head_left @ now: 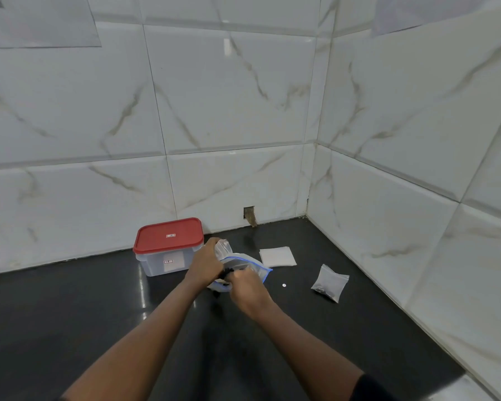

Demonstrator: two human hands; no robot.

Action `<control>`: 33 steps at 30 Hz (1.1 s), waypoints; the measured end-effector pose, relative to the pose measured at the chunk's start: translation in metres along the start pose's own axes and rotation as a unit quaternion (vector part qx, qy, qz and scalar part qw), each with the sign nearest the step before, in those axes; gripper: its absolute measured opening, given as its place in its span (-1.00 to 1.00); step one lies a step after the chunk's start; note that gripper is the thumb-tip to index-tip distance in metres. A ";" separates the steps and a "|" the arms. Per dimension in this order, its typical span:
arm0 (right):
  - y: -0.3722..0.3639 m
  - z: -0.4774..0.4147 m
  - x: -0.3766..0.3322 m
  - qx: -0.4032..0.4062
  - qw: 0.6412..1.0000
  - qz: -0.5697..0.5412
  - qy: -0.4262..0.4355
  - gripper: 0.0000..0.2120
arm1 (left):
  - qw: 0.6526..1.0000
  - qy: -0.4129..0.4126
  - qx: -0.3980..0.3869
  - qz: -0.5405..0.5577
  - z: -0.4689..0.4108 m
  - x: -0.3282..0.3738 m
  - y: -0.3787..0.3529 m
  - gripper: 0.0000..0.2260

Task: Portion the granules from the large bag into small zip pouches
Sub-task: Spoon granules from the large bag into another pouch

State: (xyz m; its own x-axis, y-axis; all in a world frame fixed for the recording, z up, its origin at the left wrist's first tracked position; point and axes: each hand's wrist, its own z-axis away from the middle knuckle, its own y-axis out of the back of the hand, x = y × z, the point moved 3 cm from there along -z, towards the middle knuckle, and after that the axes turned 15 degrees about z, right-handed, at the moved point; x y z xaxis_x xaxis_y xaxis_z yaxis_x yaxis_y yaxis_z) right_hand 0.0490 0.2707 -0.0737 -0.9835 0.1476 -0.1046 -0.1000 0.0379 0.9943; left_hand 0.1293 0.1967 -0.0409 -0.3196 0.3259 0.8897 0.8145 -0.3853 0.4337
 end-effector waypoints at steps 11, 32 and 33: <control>0.007 -0.003 -0.014 -0.045 0.997 -0.005 -0.064 -0.85 | 0.999 -0.028 -0.015 0.007 0.011 0.006 0.008 -0.62; 0.019 -0.003 -0.007 -0.026 0.995 0.011 -0.091 -0.72 | 0.999 -0.030 -0.016 0.017 0.007 0.000 0.005 -0.68; 0.017 -0.004 -0.009 -0.041 0.994 -0.002 -0.101 -0.72 | 0.999 -0.029 -0.015 0.018 0.008 0.000 0.005 -0.67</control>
State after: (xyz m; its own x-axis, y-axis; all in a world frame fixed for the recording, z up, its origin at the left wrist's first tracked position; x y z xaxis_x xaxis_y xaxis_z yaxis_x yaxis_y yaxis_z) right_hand 0.0554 0.2660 -0.0554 -0.9340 0.3425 -0.1020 -0.1235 -0.0416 0.9915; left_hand 0.1367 0.2016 -0.0395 -0.2612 0.3600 0.8957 0.8095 -0.4237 0.4064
